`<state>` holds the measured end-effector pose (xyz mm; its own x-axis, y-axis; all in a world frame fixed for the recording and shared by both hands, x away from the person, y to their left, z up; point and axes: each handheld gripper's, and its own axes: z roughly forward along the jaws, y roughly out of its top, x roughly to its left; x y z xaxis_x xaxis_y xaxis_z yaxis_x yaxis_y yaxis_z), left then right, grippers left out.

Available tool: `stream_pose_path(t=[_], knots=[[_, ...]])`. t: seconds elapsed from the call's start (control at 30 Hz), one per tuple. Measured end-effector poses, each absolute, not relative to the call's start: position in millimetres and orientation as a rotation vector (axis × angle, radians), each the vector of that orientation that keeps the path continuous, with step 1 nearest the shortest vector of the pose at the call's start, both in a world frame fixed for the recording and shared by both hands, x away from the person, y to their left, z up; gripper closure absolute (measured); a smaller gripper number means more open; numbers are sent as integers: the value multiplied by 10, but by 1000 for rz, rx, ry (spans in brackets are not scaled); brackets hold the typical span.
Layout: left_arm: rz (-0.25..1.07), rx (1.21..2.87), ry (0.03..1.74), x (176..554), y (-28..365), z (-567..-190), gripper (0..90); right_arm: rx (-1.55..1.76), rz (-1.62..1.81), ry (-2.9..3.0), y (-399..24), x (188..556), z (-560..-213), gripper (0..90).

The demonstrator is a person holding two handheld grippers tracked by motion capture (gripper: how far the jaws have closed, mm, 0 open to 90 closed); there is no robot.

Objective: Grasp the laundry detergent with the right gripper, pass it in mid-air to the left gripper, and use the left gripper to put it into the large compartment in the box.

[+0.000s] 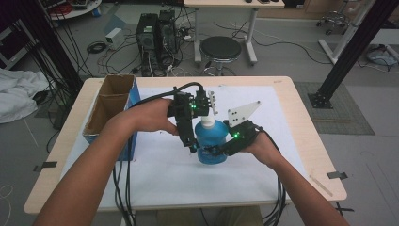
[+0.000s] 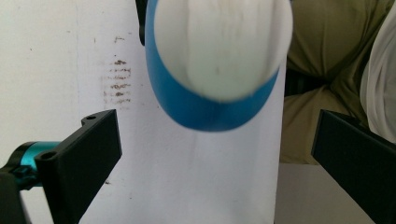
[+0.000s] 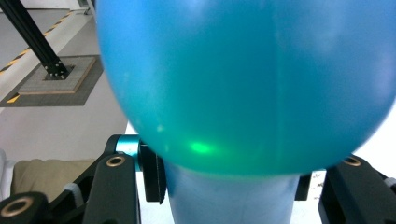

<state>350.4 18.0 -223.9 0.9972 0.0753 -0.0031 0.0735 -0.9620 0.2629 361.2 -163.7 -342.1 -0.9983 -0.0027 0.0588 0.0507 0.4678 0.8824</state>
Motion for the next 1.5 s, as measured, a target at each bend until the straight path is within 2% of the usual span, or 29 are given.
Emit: stream_pose_path(t=[1.0,1.03,1.13,1.43,1.5], knots=[[20,2883,72,3559,-33,-2293,21,-27,-1568,-2643,-1503,3628,-3422,443],[21,2883,64,3558,-36,-2293,30,-27,-1568,-2642,-1505,3627,-3421,443],[10,2885,34,3551,-39,-2298,140,-32,-1569,-2641,-1511,3622,-3417,443],[14,2891,37,3552,-53,-2313,141,-23,-1575,-2643,-1517,3620,-3413,442],[8,2890,30,3547,-52,-2312,191,-23,-1574,-2643,-1516,3619,-3414,442]])
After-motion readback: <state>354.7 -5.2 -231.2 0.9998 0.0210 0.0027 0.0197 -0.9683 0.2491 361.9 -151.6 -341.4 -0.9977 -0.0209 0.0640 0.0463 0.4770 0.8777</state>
